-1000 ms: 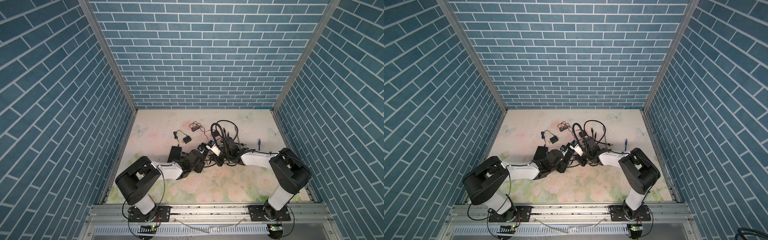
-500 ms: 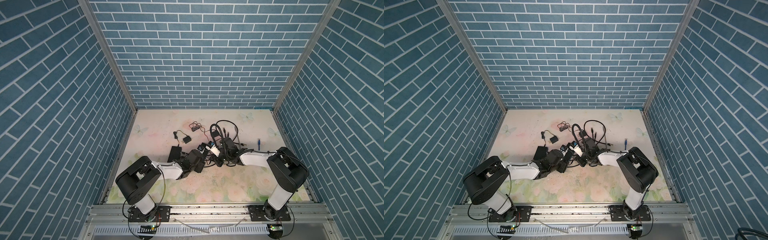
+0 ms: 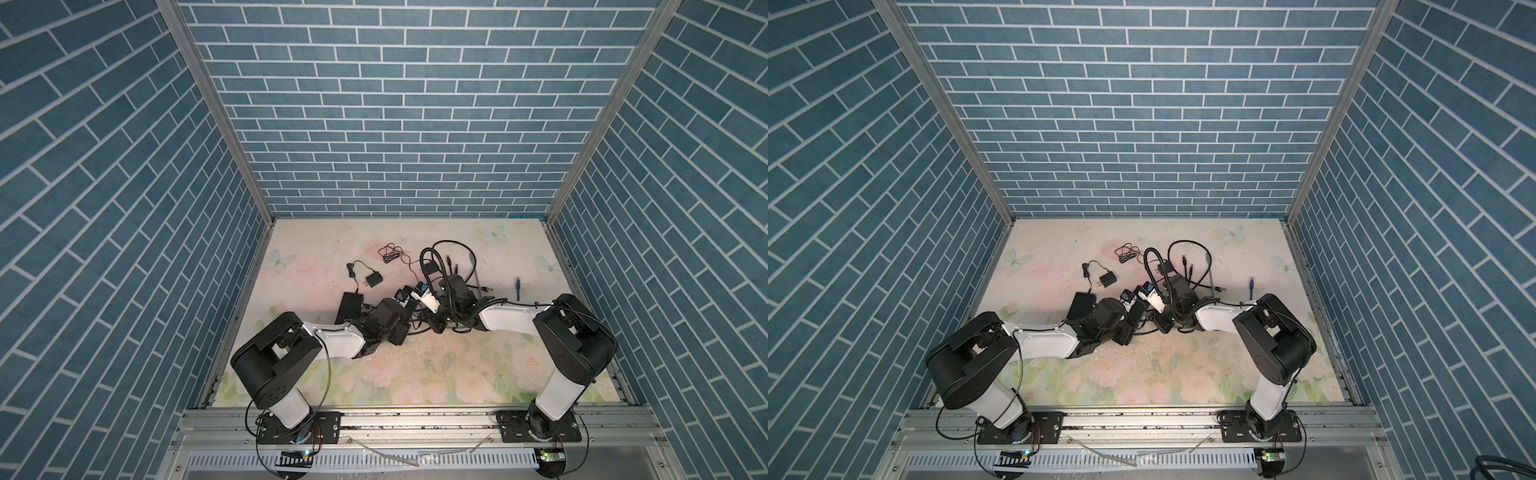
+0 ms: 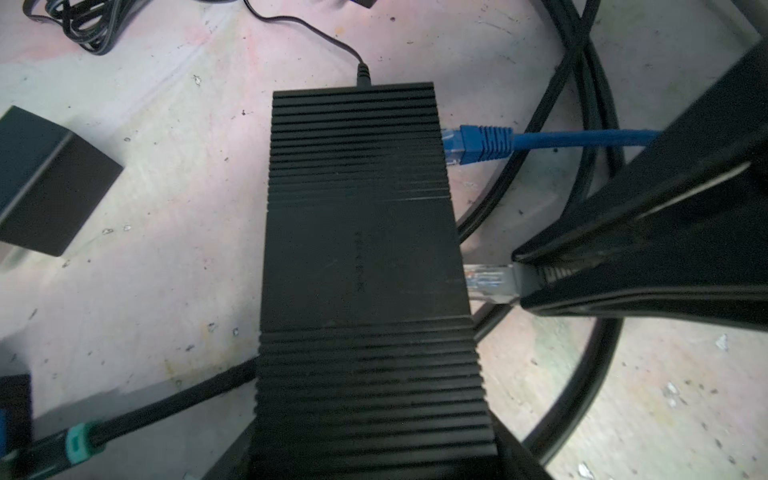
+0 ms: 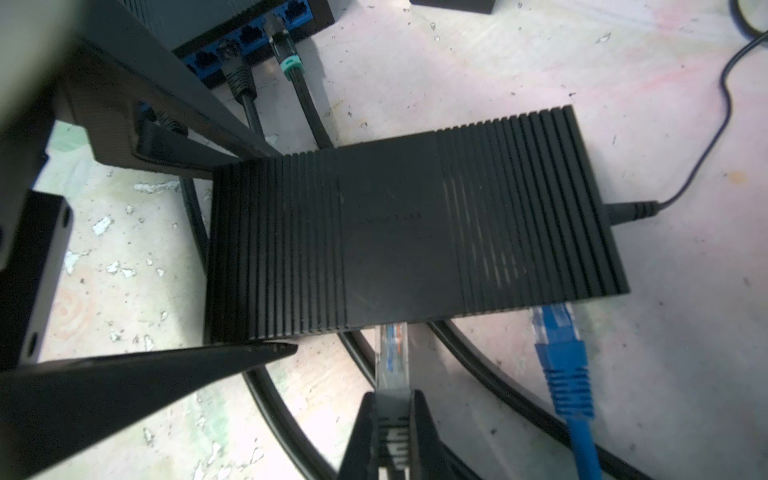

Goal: Insert the plug into the switch port
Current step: 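Push the grey plug into the port beside the blue plug with the right gripper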

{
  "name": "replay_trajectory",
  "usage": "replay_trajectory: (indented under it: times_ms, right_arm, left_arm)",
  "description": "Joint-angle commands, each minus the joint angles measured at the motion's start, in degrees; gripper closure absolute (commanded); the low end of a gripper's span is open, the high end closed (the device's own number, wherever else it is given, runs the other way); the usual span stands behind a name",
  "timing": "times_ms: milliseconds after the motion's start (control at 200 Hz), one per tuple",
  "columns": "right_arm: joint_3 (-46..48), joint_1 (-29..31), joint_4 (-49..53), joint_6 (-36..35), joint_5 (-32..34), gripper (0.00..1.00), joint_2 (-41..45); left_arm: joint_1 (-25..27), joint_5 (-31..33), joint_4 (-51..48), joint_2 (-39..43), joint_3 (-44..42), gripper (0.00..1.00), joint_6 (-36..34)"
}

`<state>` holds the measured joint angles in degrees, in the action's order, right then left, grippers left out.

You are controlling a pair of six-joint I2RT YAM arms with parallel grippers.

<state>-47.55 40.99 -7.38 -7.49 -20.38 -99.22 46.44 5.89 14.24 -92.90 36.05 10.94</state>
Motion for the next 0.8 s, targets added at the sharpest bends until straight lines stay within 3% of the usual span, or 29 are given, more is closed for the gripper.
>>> replay_trajectory:
  times_ms: [0, 385, 795]
  right_arm:
    - [1.32, 0.83, -10.22, 0.61, -1.71, 1.00, -0.10]
    - [7.08, 2.60, -26.52, -0.10, -0.93, 1.00, 0.75]
    - [3.22, 2.95, -27.44, -1.22, -3.26, 1.00, -1.59]
  left_arm:
    - [0.66, -5.85, 0.56, -0.07, -0.23, 0.45, -1.12]
    - [0.67, -9.83, 0.10, 0.71, 0.33, 0.46, -1.58]
    - [2.42, -20.89, 2.46, 1.21, 0.23, 0.49, -6.46]
